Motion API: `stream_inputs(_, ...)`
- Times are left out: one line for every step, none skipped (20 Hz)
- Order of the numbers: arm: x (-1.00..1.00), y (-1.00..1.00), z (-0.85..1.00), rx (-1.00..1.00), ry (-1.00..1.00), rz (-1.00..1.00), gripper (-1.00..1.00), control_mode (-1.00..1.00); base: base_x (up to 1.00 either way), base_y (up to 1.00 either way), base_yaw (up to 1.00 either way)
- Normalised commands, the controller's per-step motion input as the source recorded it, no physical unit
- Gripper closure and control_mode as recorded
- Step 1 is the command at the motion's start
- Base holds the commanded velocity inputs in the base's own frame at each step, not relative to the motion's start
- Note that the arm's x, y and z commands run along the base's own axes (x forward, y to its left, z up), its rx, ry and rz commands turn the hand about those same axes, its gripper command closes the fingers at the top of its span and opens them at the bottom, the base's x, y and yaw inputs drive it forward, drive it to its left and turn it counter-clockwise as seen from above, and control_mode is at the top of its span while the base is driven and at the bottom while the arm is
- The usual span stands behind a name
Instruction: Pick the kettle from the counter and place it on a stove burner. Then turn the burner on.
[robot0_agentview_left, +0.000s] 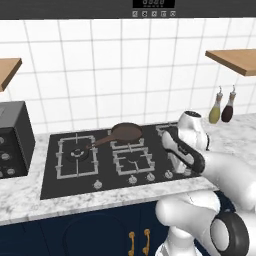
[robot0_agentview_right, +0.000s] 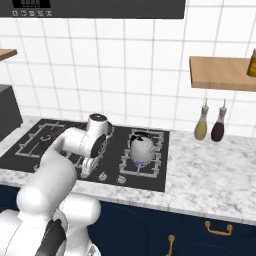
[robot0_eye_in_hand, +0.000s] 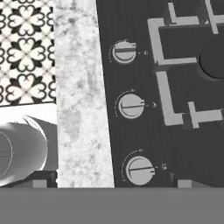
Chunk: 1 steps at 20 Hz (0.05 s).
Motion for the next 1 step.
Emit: stream_inputs(-0.46, 0.08, 0.21, -0.05, -0.17, 0.0, -1.0, -1.0, 0.0, 0.0, 0.0)
